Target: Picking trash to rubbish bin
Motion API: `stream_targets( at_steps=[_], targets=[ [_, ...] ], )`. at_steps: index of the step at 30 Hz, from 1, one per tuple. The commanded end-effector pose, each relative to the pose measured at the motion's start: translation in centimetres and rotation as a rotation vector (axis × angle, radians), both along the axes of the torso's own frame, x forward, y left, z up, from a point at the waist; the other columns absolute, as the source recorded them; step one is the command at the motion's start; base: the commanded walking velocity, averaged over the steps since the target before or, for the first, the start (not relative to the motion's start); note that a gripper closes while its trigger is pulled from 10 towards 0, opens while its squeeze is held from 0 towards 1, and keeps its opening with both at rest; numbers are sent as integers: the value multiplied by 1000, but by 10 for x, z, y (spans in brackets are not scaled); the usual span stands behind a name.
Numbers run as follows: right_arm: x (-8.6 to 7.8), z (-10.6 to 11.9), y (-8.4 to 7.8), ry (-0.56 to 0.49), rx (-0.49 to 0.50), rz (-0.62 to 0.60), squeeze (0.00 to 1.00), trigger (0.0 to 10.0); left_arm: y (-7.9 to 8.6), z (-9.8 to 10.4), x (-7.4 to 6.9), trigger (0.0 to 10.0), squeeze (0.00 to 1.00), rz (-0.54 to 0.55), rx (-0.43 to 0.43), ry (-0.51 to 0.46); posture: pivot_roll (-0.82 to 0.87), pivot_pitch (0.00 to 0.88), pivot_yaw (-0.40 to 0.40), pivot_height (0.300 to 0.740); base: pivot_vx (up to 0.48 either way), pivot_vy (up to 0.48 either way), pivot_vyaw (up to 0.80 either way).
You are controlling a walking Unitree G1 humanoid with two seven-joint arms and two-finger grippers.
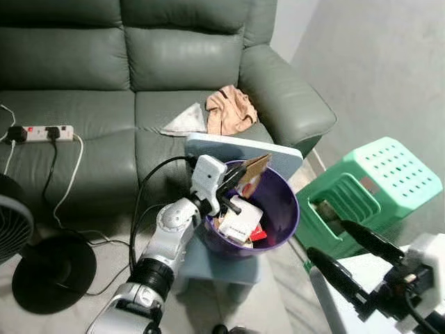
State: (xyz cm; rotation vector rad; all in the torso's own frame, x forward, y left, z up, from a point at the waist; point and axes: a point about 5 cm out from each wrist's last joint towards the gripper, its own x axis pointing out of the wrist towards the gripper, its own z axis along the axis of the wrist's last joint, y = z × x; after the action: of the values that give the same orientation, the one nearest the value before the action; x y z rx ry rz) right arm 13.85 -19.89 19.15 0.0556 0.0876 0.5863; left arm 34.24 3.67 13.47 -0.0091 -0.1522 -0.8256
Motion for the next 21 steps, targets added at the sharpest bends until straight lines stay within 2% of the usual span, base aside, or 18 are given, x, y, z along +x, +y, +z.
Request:
stream_targets(
  at_steps=[1, 8, 13, 21],
  targets=[
    [-6, 9, 0, 1, 4, -9, 0, 10000, -13, 5, -2, 10000, 0, -62, -19, -20, -413, 291, -198, 740, 0, 0, 0],
    [-10, 17, 0, 12, 9, -9, 0, 10000, -17, 10, 0, 10000, 0, -98, -56, -2, -429, 320, -220, 740, 0, 0, 0],
    [-14, 26, -2, 27, 15, -15, 0, 10000, -17, 6, -1, 10000, 0, -113, -71, 14, -446, 341, -236, 740, 0, 0, 0],
    [-18, 33, -4, 46, 18, -26, 0, 10000, -1, -12, -2, 10000, 0, -65, -95, 86, -464, 353, -253, 740, 0, 0, 0]
  ],
)
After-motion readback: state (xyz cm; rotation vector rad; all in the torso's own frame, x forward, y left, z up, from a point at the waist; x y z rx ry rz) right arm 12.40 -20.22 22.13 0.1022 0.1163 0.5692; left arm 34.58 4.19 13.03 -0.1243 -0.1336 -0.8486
